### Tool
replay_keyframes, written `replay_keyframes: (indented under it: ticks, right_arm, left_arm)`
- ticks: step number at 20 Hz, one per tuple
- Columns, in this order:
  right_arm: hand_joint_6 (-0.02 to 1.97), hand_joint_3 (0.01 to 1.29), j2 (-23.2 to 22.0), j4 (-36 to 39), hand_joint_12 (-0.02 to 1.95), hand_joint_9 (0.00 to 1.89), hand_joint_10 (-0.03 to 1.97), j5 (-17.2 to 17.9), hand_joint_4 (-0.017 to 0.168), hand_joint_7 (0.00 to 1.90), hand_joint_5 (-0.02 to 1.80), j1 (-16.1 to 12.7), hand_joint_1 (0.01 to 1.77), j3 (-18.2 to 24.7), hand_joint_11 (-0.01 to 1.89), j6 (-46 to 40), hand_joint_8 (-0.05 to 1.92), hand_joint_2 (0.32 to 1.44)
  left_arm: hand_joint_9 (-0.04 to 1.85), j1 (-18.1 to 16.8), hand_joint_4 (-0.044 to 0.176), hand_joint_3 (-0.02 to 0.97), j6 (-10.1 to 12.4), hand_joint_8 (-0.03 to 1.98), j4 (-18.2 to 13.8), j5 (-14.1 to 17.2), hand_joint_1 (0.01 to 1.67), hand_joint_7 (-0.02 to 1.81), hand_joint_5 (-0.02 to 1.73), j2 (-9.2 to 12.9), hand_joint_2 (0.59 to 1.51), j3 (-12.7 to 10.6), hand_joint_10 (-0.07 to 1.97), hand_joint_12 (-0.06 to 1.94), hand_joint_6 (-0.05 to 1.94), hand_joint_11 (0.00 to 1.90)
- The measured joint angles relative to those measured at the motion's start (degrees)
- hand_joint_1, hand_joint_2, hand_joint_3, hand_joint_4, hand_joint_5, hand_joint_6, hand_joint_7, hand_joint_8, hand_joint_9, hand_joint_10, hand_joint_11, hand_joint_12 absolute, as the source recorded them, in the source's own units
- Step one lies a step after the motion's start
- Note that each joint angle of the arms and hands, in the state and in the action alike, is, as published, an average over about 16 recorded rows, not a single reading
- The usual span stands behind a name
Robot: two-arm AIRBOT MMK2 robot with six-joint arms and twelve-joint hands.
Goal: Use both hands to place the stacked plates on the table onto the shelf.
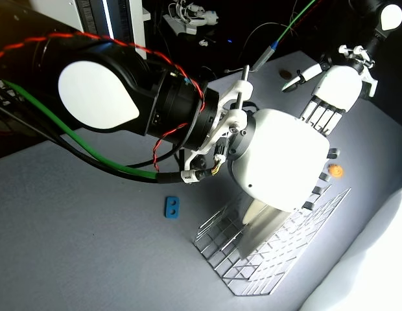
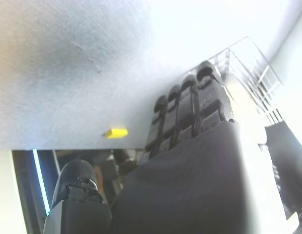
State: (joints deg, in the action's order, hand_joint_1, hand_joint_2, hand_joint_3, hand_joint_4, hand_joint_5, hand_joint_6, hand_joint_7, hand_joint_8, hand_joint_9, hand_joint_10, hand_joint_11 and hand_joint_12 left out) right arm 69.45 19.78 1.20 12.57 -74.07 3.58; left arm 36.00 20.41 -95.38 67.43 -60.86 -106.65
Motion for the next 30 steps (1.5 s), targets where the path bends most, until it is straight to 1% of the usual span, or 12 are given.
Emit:
replay_keyframes:
  ticks: [4,5,7,10,14,17,21,26,30]
  right_arm:
    - [0.86,0.01,0.22,0.11,1.04,1.15,0.24,0.68,-0.012,1.11,0.89,0.89,1.29,-0.25,0.83,1.22,0.78,0.99]
    - [0.87,0.01,0.25,0.13,1.04,1.16,0.19,0.83,-0.012,1.1,0.88,1.1,1.28,-0.29,0.82,1.46,0.76,0.99]
    - [0.89,0.01,0.3,0.16,1.05,1.17,0.09,1.1,-0.012,1.09,0.87,1.49,1.26,-0.38,0.8,1.87,0.68,1.01]
    - [0.89,0.01,0.33,0.15,1.06,1.17,0.06,1.5,-0.012,1.09,0.86,1.91,1.24,-0.47,0.78,2.3,0.54,1.02]
    - [0.71,0.01,0.36,0.09,1.07,1.15,0.04,2.1,-0.009,1.08,0.86,2.25,1.22,-0.5,0.75,2.38,0.35,1.03]
    - [0.55,0.01,0.37,0.05,1.07,1.13,0.03,2.5,-0.007,1.07,0.86,2.46,1.2,-0.5,0.72,2.29,0.2,1.04]
    - [0.34,0.01,0.31,-0.01,1.07,1.09,0.02,2.89,-0.005,1.04,0.86,2.65,1.16,-0.5,0.67,2.12,0.02,1.05]
    - [0.08,0.01,-0.19,-0.07,1.12,0.98,0.02,3.24,-0.001,0.96,0.81,2.11,1.07,-0.19,0.55,2.01,0.01,1.05]
    - [0.05,0.01,-1.49,-0.07,1.16,0.89,0.02,3.2,-0.001,0.87,0.75,0.95,1.0,1.31,0.44,2.92,0.01,1.04]
  left_arm:
    - [0.02,-0.68,-0.002,0.012,-0.65,-0.01,-0.03,0.28,0.02,0.02,0.02,-0.06,1.103,0.36,-0.05,0.01,0.01,0.02]
    - [0.02,-0.88,-0.002,0.012,-0.91,-0.01,-0.03,0.37,0.02,0.02,0.02,-0.06,1.103,0.48,-0.05,0.01,0.01,0.02]
    - [0.02,-1.3,-0.001,0.012,-1.49,-0.01,-0.1,0.62,0.02,0.02,0.02,-0.07,1.104,0.78,-0.05,0.01,0.01,0.02]
    - [0.02,-2.1,-0.001,0.012,-2.59,-0.01,-0.17,1.19,0.02,0.02,0.02,-0.09,1.103,1.37,-0.05,0.01,0.01,0.02]
    - [0.01,-3.21,0.0,0.012,-4.38,-0.01,-0.03,2.13,0.02,0.02,0.02,-0.02,1.103,2.72,-0.05,0.01,0.01,0.02]
    - [0.02,-4.08,0.001,0.012,-5.98,-0.01,0.03,2.78,0.02,0.02,0.02,0.4,1.104,4.52,-0.06,0.01,0.01,0.02]
    - [0.02,-5.6,0.003,0.013,-7.98,-0.01,0.13,3.42,0.02,0.02,0.02,1.22,1.104,7.7,-0.06,0.01,0.01,0.02]
    - [0.02,-7.6,0.005,0.013,-9.72,-0.01,0.37,3.56,0.02,0.01,0.02,2.27,1.103,11.69,-0.05,0.01,0.01,0.02]
    - [0.02,-8.98,0.007,0.014,-10.56,-0.01,0.23,3.23,0.02,0.02,0.02,3.09,1.103,14.2,-0.05,0.01,0.01,0.02]
